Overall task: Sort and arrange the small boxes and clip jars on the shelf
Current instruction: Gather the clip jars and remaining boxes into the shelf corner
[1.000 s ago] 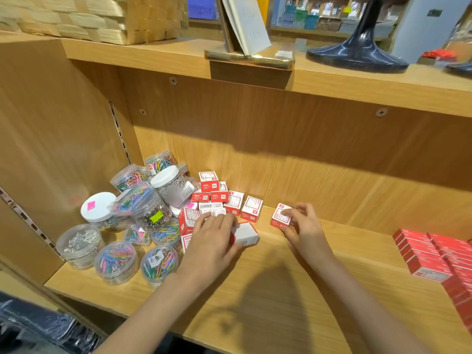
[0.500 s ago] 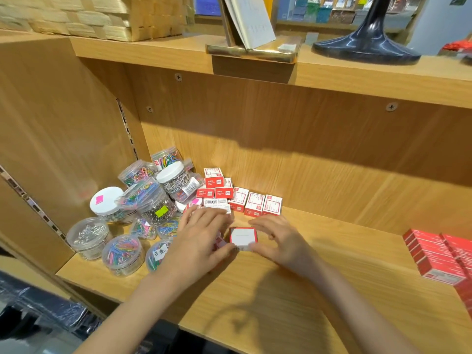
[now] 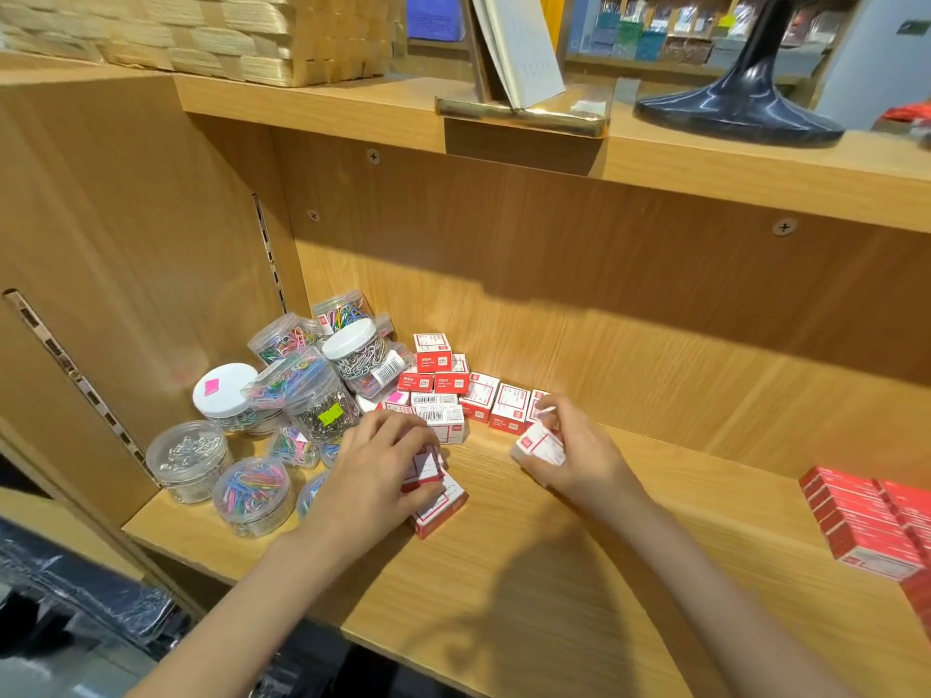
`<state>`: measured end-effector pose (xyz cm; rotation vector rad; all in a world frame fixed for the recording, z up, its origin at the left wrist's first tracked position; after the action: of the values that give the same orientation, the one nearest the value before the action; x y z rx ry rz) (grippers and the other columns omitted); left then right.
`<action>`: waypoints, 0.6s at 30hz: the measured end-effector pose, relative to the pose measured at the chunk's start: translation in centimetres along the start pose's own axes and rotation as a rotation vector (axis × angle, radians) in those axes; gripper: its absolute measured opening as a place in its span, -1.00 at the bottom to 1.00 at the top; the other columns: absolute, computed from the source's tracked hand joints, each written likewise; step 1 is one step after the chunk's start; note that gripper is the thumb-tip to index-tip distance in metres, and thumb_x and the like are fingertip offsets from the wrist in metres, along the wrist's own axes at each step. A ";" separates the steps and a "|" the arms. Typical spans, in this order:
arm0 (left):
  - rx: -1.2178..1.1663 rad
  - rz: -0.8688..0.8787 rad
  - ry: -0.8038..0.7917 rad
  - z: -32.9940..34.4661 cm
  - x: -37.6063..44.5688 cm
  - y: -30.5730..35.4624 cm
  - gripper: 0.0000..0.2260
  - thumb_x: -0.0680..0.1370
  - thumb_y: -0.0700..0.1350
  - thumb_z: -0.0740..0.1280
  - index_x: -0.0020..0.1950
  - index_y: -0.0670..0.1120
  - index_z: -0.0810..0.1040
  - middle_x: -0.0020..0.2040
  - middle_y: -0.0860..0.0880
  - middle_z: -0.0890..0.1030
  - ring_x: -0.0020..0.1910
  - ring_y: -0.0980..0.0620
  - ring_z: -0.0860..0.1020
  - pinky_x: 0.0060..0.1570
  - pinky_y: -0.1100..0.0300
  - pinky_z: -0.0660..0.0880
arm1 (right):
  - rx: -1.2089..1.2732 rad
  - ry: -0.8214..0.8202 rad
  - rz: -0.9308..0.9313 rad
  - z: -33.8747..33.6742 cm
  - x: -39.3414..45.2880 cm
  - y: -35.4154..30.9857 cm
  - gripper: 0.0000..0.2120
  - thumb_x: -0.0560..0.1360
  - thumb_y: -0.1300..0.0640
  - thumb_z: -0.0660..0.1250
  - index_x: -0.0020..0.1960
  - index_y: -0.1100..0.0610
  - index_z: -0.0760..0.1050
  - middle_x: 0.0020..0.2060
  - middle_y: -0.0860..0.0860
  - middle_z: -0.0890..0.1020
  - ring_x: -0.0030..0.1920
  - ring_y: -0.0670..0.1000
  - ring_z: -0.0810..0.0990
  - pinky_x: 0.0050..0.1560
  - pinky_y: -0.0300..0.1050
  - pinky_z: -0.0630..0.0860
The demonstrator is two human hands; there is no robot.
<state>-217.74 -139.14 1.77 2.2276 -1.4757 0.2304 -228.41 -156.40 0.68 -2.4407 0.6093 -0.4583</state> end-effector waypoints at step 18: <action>-0.134 -0.107 -0.092 -0.5 -0.6 -1.8 -0.35 0.29 0.38 0.16 0.25 0.02 0.42 0.41 0.03 0.28 0.32 0.01 0.20 0.25 0.13 0.23 | 0.112 -0.067 0.011 0.3 -1.7 -0.2 -0.53 0.28 0.12 0.55 0.10 0.00 0.43 -0.26 -0.20 0.47 -0.33 -0.15 0.44 -0.31 -0.40 0.36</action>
<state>-216.25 -137.82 1.50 2.2260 -1.3706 -0.0059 -229.65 -155.24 0.27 -2.3350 0.5540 -0.3933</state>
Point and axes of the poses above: each hand's wrist, its own x-axis towards the middle knuckle, its own z-axis out of the palm, y = z × x, the point moved 8 cm from there along x, towards the middle knuckle
